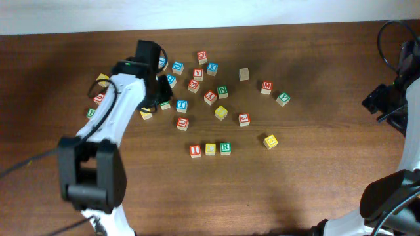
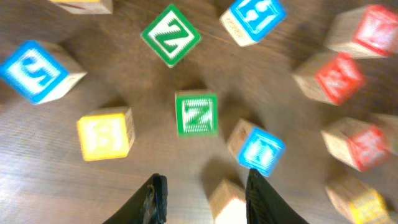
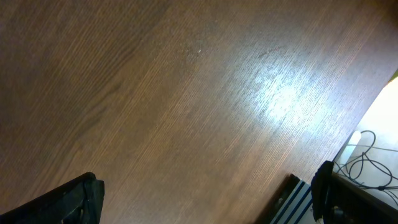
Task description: Spell out ICRA
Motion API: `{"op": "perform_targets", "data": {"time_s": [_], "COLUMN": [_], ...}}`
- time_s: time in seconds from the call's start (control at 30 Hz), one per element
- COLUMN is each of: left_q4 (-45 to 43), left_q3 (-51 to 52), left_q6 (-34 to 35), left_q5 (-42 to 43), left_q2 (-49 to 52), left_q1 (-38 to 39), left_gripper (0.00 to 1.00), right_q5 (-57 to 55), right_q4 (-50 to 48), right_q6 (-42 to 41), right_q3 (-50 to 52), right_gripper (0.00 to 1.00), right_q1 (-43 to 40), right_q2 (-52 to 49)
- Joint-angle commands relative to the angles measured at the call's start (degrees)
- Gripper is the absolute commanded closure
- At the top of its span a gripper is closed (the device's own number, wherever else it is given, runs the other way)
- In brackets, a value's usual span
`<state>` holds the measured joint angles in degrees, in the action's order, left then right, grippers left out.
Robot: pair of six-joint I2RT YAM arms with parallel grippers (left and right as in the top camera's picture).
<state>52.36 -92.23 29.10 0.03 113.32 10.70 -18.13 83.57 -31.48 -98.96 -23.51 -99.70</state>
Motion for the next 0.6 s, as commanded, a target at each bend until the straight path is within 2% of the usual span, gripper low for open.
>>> {"op": "perform_targets", "data": {"time_s": [0.0, 0.1, 0.23, 0.5, 0.57], "left_q4": [3.7, 0.6, -4.8, -8.3, -8.5], "left_q3": [0.1, 1.0, 1.0, 1.0, 1.0], "left_q6": [-3.1, -3.0, -3.1, -3.1, -3.1], "left_q5": [0.8, -0.3, -0.1, 0.2, 0.2], "left_q2": [-3.2, -0.6, 4.6, 10.1, 10.6], "left_q1": [-1.1, -1.1, -1.0, -1.0, -1.0], "left_gripper": [0.66, 0.57, 0.51, 0.54, 0.58], "right_q5": [-0.1, -0.1, -0.1, -0.1, -0.1], "right_q4": [0.0, 0.0, 0.0, 0.0, 0.0], "right_q6": [-0.3, -0.3, -0.3, -0.3, -0.3], "right_q3": [-0.6, -0.6, -0.6, -0.6, -0.6], "right_gripper": [0.02, 0.02, 0.02, 0.02, 0.02], "right_q1": [-0.1, -0.2, -0.2, -0.2, -0.2], "right_q2": [0.6, 0.6, 0.6, 0.6, 0.6]}}
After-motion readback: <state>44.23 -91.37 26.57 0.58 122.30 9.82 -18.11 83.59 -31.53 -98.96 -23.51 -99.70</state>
